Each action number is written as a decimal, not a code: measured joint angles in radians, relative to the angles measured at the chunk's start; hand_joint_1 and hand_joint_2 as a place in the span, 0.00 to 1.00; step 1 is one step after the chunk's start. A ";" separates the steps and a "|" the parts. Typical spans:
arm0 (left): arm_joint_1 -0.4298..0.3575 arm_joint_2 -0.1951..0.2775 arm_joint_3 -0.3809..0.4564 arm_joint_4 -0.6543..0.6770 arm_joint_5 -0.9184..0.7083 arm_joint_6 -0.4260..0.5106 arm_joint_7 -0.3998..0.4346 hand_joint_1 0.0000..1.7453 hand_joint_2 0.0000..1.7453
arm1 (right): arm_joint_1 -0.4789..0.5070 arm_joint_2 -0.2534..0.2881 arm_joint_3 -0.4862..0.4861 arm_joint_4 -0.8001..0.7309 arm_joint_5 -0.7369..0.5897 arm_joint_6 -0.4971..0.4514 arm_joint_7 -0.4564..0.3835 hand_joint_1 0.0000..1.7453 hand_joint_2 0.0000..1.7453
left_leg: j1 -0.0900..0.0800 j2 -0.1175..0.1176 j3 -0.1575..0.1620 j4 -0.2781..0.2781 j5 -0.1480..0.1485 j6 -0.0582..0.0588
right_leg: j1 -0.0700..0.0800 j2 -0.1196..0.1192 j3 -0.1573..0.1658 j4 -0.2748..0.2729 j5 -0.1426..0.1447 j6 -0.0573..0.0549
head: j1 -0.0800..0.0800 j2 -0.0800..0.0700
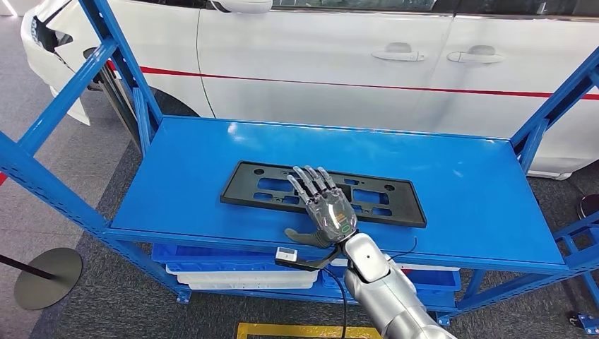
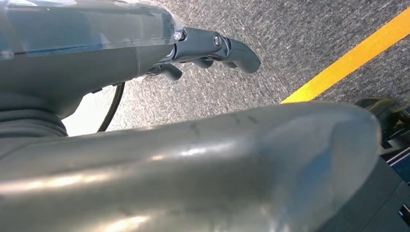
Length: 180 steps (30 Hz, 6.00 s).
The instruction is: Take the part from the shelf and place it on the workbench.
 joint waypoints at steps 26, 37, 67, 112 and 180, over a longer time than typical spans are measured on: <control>-0.003 0.000 -0.010 0.000 -0.032 -0.001 0.013 0.00 0.00 | 0.017 -0.016 -0.018 0.031 0.043 0.000 0.080 0.00 1.00 | 0.000 0.000 0.000 0.000 0.000 0.000 | 0.000 0.000 0.000 0.000 0.000 0.000 | 0.000 0.000; -0.006 0.000 -0.010 0.000 -0.008 0.005 0.008 0.00 0.00 | 0.017 -0.015 -0.018 0.003 0.059 -0.001 0.048 0.00 1.00 | 0.000 0.000 -0.001 0.000 0.000 0.000 | 0.000 0.000 0.000 0.000 0.000 0.000 | 0.000 0.000; -0.008 0.000 -0.010 0.000 0.027 0.022 -0.003 0.00 0.00 | -0.131 -0.015 -0.067 0.239 0.069 0.000 0.167 1.00 1.00 | 0.000 0.000 -0.001 0.000 0.000 0.000 | 0.000 0.000 0.000 0.000 0.000 0.000 | 0.000 0.000; 0.003 -0.001 0.091 0.000 0.153 0.211 -0.446 0.00 0.00 | 0.206 -0.035 -0.395 -0.729 -1.771 0.531 -0.481 1.00 1.00 | 0.000 -0.001 -0.004 0.001 0.000 0.000 | 0.000 0.000 -0.004 0.000 0.000 0.000 | 0.000 0.000; 0.000 -0.011 0.234 -0.001 0.207 0.022 -0.395 0.00 1.00 | 0.299 0.066 -0.469 -1.100 -2.020 0.831 -0.477 1.00 1.00 | -0.006 -0.004 -0.131 0.209 -0.103 -0.032 | 0.025 -0.009 -0.018 0.015 0.001 -0.069 | 0.000 0.000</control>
